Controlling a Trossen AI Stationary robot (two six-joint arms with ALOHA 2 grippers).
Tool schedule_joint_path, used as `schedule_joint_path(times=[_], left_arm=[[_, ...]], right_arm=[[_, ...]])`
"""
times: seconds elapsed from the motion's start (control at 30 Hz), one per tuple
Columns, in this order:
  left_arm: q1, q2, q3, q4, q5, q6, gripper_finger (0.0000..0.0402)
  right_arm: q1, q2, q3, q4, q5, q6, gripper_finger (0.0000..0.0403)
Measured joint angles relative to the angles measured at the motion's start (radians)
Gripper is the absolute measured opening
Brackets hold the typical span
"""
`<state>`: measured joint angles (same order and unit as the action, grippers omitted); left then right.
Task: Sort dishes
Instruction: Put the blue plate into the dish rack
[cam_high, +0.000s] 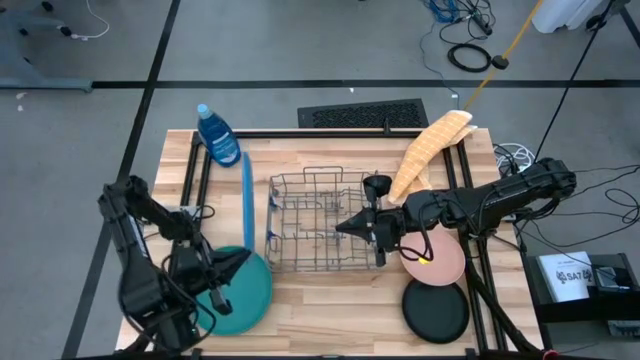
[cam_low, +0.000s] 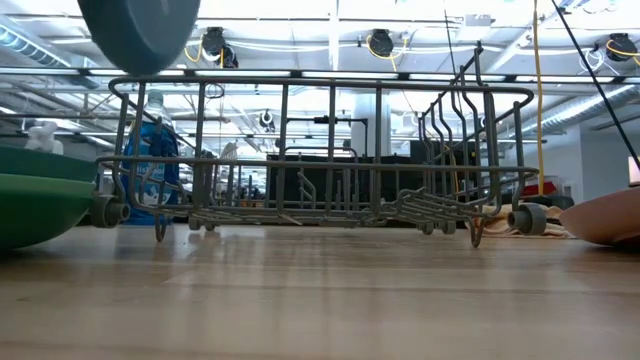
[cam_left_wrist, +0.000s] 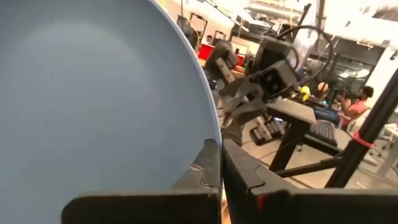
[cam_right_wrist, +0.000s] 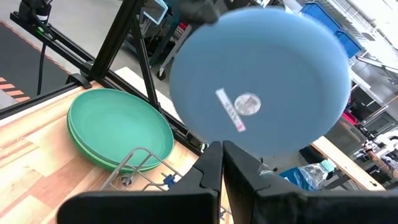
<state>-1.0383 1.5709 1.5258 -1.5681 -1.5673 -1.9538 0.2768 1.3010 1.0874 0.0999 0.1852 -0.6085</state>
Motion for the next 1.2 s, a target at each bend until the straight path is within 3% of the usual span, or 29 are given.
schedule_joint_path(times=[0.43,0.57,0.7,0.83,1.07,1.2], left_arm=[[0.030,-0.006,-0.026,0.041,-0.005,0.007,0.0000],[0.022,-0.006,0.001,0.085,-0.005,0.117,0.0000],[0.022,-0.006,0.061,0.191,-0.005,0.364,0.0000],[0.040,-0.006,0.140,0.338,0.062,0.704,0.0000],[0.171,-0.010,0.204,0.816,0.306,1.485,0.0000],[0.269,-0.053,0.204,0.913,0.459,1.668,0.0000]], right_arm=[[0.000,0.000,0.000,0.047,-0.003,-0.006,0.0008],[0.000,0.000,0.000,0.047,-0.003,-0.013,0.0008],[0.000,0.000,0.000,0.048,-0.003,-0.014,0.0008],[0.000,0.000,0.000,0.053,0.001,-0.033,0.0008],[-0.002,0.000,0.000,0.054,0.004,-0.039,0.0009],[-0.002,0.000,0.000,0.054,-0.001,-0.040,0.0008]])
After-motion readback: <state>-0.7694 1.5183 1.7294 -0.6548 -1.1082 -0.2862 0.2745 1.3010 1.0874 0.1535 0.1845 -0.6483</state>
